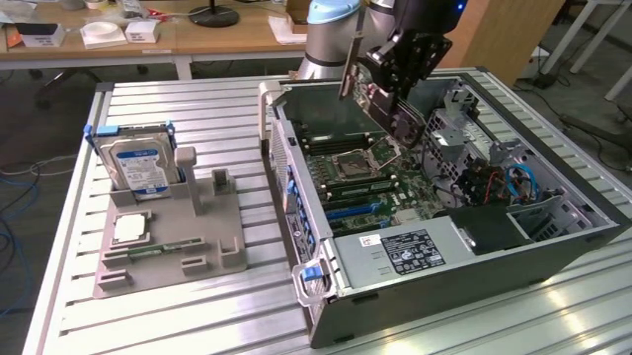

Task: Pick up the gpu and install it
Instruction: 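Insert the gpu into the slot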

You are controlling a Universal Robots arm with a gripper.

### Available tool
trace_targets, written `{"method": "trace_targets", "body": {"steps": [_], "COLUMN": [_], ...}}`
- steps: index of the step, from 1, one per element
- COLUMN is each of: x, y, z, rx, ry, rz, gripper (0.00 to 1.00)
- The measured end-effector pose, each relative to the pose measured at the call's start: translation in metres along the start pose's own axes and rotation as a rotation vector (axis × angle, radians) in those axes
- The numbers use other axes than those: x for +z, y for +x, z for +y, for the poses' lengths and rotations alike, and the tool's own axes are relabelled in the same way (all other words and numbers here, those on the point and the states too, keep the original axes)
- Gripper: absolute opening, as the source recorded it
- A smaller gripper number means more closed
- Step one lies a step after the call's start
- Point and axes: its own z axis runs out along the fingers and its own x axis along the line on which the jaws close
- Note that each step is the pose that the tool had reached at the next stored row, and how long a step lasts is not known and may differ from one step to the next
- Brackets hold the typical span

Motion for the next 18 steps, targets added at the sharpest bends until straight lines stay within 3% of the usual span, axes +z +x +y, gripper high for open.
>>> {"method": "trace_targets", "body": {"steps": [18], "x": [0.0021], "y": [0.0003], "z": [-0.0003], "rx": [-0.283], "ry": [-0.0044], "rz": [0.0161], "gripper": [0.26]}}
